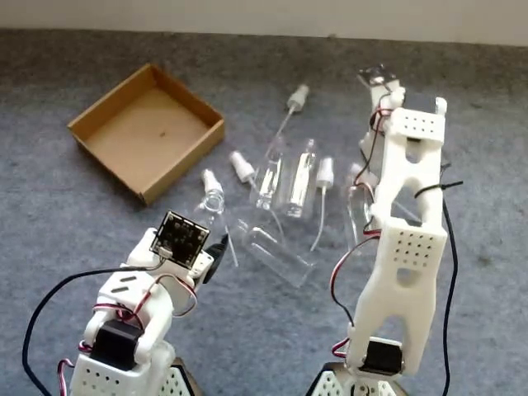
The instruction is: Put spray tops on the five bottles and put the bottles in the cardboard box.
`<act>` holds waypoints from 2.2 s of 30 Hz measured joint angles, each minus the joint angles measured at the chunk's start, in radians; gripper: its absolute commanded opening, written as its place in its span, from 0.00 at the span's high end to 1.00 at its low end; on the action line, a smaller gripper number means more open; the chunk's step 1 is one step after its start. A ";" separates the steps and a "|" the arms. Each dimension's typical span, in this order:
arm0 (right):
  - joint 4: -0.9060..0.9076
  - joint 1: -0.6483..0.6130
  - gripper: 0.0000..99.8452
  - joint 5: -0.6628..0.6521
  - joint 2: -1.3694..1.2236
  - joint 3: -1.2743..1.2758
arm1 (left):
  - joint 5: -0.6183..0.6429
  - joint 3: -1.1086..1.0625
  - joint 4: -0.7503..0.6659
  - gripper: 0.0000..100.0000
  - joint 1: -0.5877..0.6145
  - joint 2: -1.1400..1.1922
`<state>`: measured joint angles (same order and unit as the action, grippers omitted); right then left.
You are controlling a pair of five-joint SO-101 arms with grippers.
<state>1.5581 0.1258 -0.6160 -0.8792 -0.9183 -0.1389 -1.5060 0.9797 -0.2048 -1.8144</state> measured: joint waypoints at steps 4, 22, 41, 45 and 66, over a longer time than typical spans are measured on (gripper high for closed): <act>0.075 -0.005 0.81 -0.057 -0.003 -0.068 | 0.000 0.000 -0.014 0.91 0.002 0.000; 0.183 -0.032 0.81 -0.176 -0.084 -0.123 | 0.000 0.000 -0.014 0.91 0.002 0.000; 0.186 -0.037 0.85 -0.238 -0.186 -0.178 | 0.000 -0.057 -0.075 0.91 0.000 0.000; 0.187 -0.037 0.97 -0.238 -0.192 -0.216 | 0.000 -0.057 -0.078 0.91 0.000 0.000; 0.189 0.009 0.99 0.133 -0.192 -0.710 | 0.000 -0.149 -0.193 0.91 -0.115 0.000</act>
<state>1.7469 0.1350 -0.4826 -1.0710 -1.6287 -0.1389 -1.6548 0.7864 -0.3199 -1.8144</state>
